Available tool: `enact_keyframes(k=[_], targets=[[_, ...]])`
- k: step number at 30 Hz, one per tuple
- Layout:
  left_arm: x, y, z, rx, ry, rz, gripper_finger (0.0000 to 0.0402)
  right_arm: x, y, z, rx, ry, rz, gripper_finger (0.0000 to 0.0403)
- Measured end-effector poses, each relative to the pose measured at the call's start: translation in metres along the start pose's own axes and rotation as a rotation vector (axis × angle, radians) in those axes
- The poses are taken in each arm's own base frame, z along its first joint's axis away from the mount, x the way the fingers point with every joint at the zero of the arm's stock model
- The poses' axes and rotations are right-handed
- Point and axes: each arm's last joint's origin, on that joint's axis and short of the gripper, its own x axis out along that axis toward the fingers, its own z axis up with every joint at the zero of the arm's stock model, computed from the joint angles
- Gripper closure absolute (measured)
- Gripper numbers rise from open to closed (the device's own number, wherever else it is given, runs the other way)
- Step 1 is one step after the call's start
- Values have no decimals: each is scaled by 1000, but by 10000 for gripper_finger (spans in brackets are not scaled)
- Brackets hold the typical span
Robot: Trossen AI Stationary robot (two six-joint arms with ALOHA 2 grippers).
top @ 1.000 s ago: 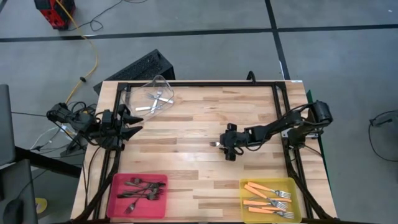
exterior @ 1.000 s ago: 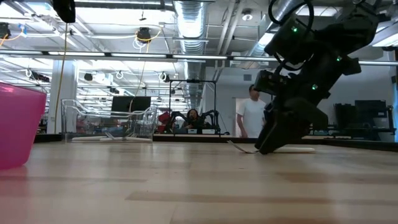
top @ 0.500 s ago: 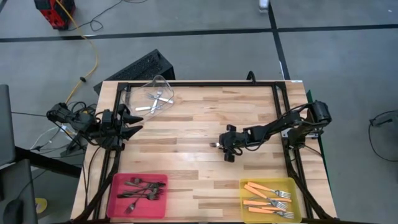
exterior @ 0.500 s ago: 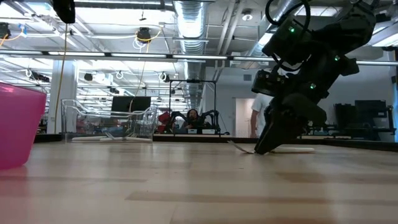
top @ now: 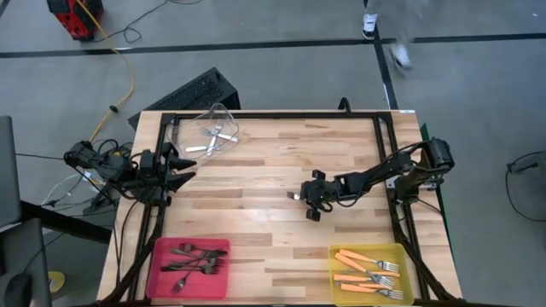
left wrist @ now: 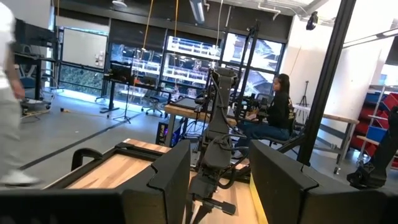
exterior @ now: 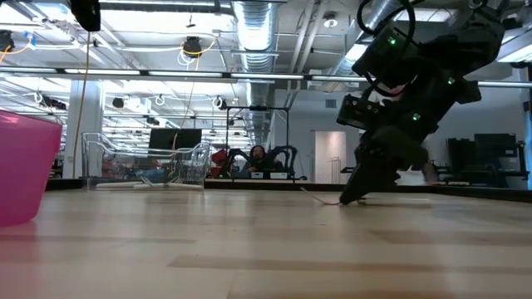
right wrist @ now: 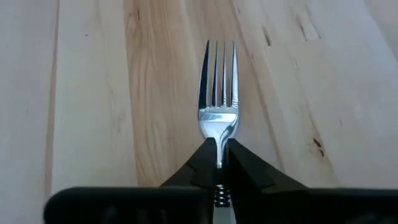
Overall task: Sort silverware by color (type)
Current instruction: Put the white fork into the transparent bin
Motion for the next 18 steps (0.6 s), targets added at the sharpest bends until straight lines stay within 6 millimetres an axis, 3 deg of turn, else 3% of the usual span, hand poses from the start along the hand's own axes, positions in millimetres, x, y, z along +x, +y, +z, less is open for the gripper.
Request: enact_keyframes(k=[8,18], targets=[[0,0,0,-1,0,0,250,0,3,20,8,-140,16,348],[0,0,0,-1,0,4,250,-14,10,78,-27,-340,36,376]])
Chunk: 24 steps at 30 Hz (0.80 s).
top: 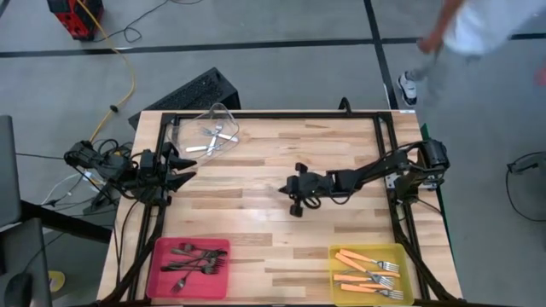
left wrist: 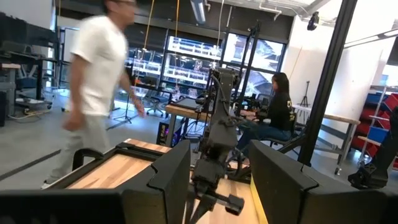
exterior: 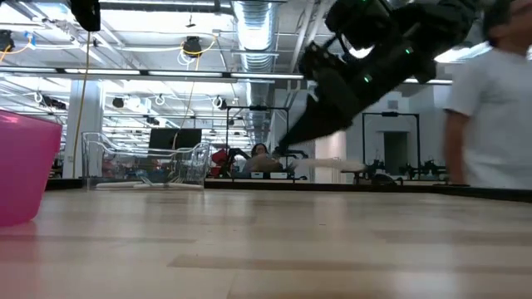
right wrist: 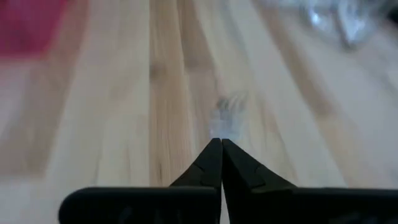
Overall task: Sort silverware by color (type)
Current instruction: Put the white fork into the transparent bin
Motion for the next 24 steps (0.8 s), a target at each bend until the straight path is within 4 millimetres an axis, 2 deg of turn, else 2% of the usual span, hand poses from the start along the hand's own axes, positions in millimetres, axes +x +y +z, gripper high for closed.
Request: enact_keyframes(k=[6,13,19,24], targets=[[0,0,0,0,-1,0,250,2,1,22,25,-246,15,380],[0,0,0,-32,3,-5,250,5,1,18,94,-217,9,369],[0,0,-1,-21,14,-5,250,1,20,13,-40,-182,72,319],[0,0,-2,-14,20,-3,250,-1,33,21,-145,-169,133,246]])
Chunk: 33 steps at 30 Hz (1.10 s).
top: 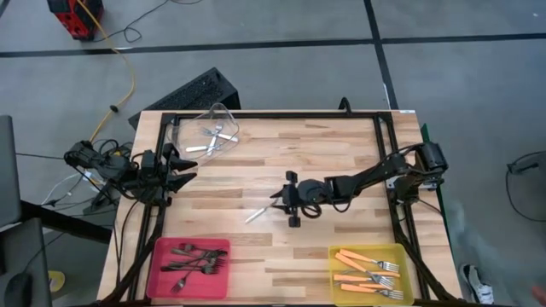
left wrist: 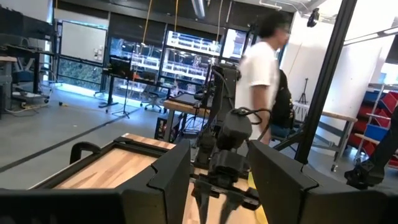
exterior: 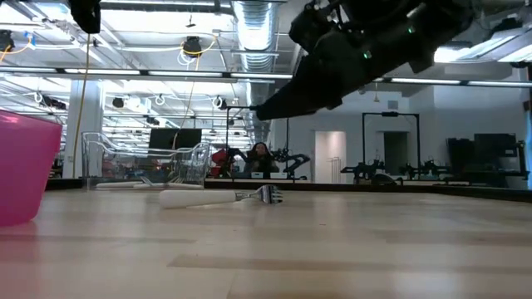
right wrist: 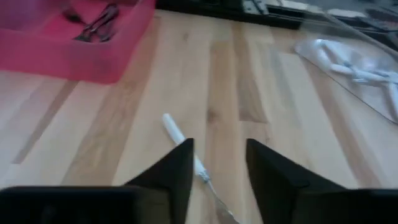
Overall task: Sort silverware by color (type)
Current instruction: Put the white fork into the transparent bin
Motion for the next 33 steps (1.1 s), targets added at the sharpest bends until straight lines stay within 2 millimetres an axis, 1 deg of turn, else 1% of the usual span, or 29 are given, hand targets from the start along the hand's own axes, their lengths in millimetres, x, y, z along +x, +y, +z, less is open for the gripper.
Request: enact_keyframes(k=[4,6,8,10,13,15,17,22,28,33], targets=[[0,0,0,4,-1,2,250,3,-4,13,-2,39,25,185],[0,0,0,8,-1,2,250,6,-9,18,2,56,13,165],[0,0,0,9,-1,2,250,11,-14,21,-6,51,19,155],[0,0,0,9,-2,2,250,11,-17,23,-39,46,62,154],[0,0,0,9,-2,2,250,21,-16,23,-57,36,119,158],[0,0,0,9,-2,2,250,27,-16,13,-56,86,151,161],[0,0,0,11,-2,2,250,38,-15,11,-58,84,161,162],[0,0,0,11,-2,3,250,60,-10,-8,-80,166,176,162],[0,0,0,14,1,5,250,70,-8,-22,-133,239,195,163],[0,0,-1,31,11,10,250,70,-12,-27,-131,284,194,165]])
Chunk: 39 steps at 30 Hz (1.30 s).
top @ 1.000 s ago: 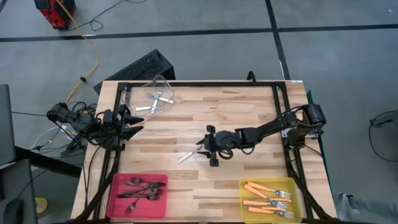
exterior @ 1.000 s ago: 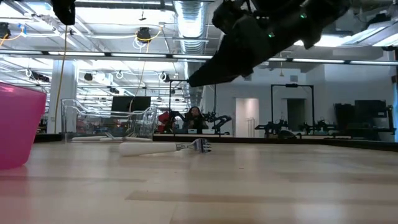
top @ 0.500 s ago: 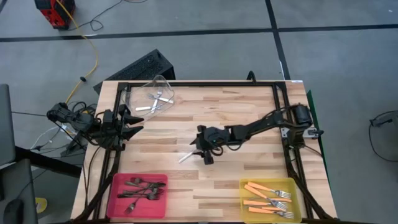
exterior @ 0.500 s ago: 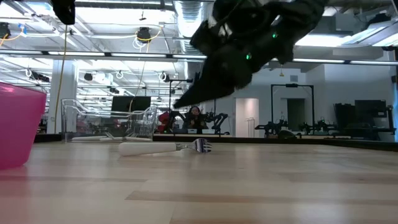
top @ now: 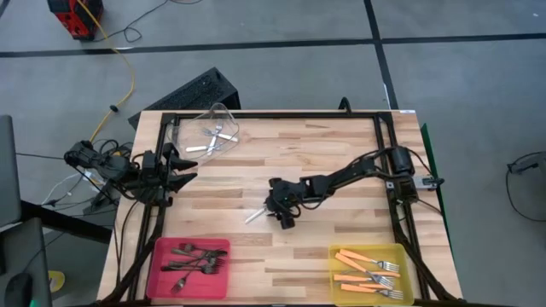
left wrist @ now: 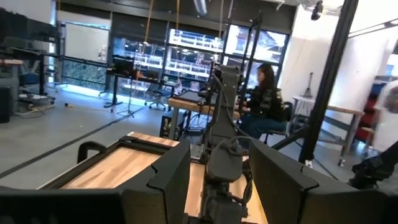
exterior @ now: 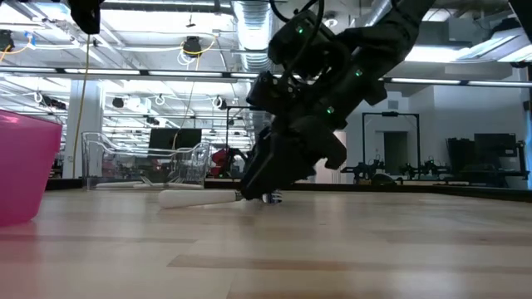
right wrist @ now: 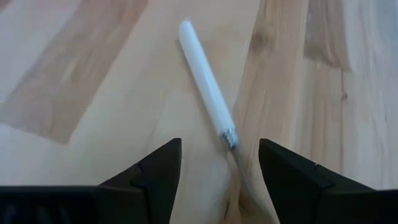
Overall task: Sort silverware by color (type)
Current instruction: Put the white fork into the transparent bin
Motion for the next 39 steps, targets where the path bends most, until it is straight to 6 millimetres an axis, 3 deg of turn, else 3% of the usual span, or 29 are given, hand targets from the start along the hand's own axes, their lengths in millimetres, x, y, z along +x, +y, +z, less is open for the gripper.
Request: enact_keyframes(k=[8,18,32,39], targets=[[0,1,0,-2,1,41,250,2,-12,-11,42,60,-11,205],[0,1,0,-9,0,42,250,6,-15,-20,110,121,-11,374],[0,1,0,-44,-1,41,250,11,-8,-3,179,-67,-135,373],[0,1,0,-46,-1,42,250,-12,-9,18,209,-126,-221,373]])
